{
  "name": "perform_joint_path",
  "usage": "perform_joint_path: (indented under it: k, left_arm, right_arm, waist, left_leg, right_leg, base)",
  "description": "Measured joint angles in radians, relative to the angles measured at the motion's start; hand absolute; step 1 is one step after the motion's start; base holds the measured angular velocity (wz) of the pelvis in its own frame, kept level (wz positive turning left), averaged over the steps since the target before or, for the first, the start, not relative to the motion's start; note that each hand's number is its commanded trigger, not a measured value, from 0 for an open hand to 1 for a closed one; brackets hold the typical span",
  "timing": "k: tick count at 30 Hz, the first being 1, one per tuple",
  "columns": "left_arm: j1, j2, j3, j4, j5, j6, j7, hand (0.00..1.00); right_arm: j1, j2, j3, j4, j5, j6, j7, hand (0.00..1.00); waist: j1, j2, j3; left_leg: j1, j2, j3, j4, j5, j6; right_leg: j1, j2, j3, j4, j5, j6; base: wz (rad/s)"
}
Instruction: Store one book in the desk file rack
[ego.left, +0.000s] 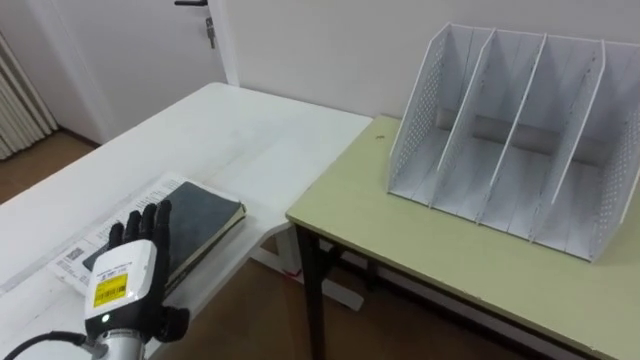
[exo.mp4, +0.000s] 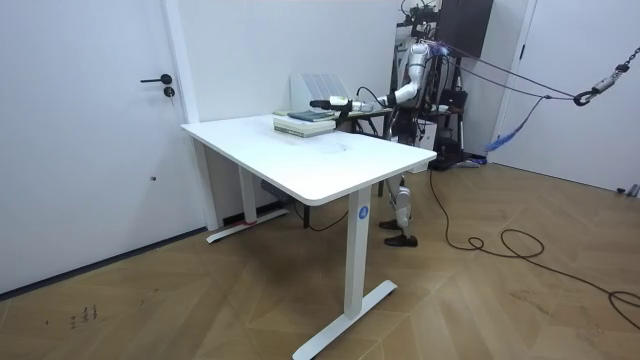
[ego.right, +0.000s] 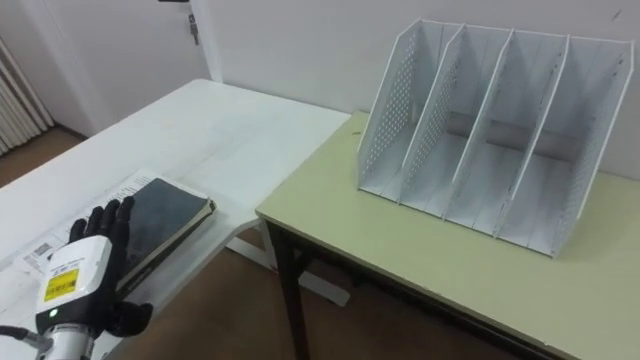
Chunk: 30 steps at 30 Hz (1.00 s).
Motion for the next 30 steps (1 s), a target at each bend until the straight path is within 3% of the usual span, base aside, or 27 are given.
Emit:
perform_joint_path:
  k: [7,14,15,16,17,18,22,26,30]
  left_arm:
    - [-0.043,0.0,0.001,0.037,-0.023,0.002,-0.027,0.0]
    - [-0.044,-0.001,0.019,0.039,-0.078,0.012,-0.097,0.0]
    - [-0.044,-0.001,0.019,0.039,-0.081,0.012,-0.106,0.11]
    - [-0.043,-0.001,0.019,0.04,-0.08,0.013,-0.12,0.38]
    - [-0.043,-0.001,0.019,0.04,-0.08,0.015,-0.137,0.73]
    - [-0.043,-0.001,0.018,0.041,-0.08,0.018,-0.145,1.0]
    - [-0.049,0.001,0.015,0.048,-0.096,0.033,-0.173,1.0]
    - [-0.119,0.032,0.028,0.093,-0.079,0.048,-0.18,1.0]
    - [-0.131,0.033,0.025,0.091,-0.074,0.049,-0.183,1.0]
  right_arm:
    - [0.0,-0.003,-0.008,-0.001,-0.001,0.003,-0.006,0.0]
    - [0.0,-0.005,-0.01,-0.004,-0.004,0.014,-0.017,0.0]
    - [0.0,-0.005,-0.01,-0.004,-0.004,0.015,-0.018,0.0]
    - [0.0,-0.005,-0.011,-0.004,-0.005,0.016,-0.019,0.0]
    - [0.0,-0.005,-0.011,-0.004,-0.008,0.019,-0.018,0.0]
    - [-0.001,-0.005,-0.011,-0.005,-0.009,0.021,-0.018,0.0]
    - [-0.002,-0.006,-0.007,-0.005,-0.015,0.025,-0.02,0.0]
    - [-0.002,-0.006,-0.008,-0.005,-0.035,0.027,-0.032,0.0]
    - [-0.002,-0.006,-0.007,-0.008,-0.04,0.036,-0.043,0.0]
  waist:
    - [0.001,0.005,0.0009]
    - [0.003,0.007,-0.0014]
    - [0.003,0.007,-0.0015]
    - [0.004,0.007,-0.0015]
    - [0.004,0.006,-0.0019]
    - [0.004,0.006,-0.002]
    - [0.004,0.003,-0.0039]
    - [0.003,0.005,-0.0054]
    - [0.003,0.008,-0.0073]
  left_leg:
    - [-0.002,-0.001,0.001,-0.001,0.0,0.0]
    - [-0.001,-0.001,0.002,0.0,0.0,0.001]
    - [-0.001,-0.001,0.002,0.0,0.001,0.001]
    - [0.0,-0.001,0.001,0.0,0.001,0.001]
    - [0.0,-0.001,0.001,0.0,0.001,0.001]
    - [0.0,-0.001,0.001,0.001,0.001,0.002]
    - [0.004,-0.002,0.0,0.006,0.001,0.002]
    - [0.019,-0.002,0.002,0.004,0.002,0.002]
    - [0.025,-0.002,0.004,0.002,0.002,0.002]
  right_leg:
    - [-0.007,0.002,0.003,-0.001,0.0,0.0]
    - [-0.007,0.003,0.011,-0.001,0.0,0.0]
    - [-0.007,0.003,0.011,-0.001,0.0,0.0]
    - [-0.007,0.002,0.012,-0.001,0.0,0.0]
    - [-0.008,0.002,0.012,-0.002,0.0,0.0]
    - [-0.008,0.003,0.012,-0.002,0.0,0.0]
    - [-0.003,0.001,0.012,-0.002,0.0,0.0]
    - [0.009,0.0,0.013,-0.002,-0.001,0.0]
    - [0.013,0.002,0.014,-0.002,-0.001,0.001]
  base:
    - [0.0]
    - [0.0]
    - [0.0]
    - [0.0]
    - [0.0]
    - [0.0]
    - [0.0]
    - [0.0]
    - [0.0]
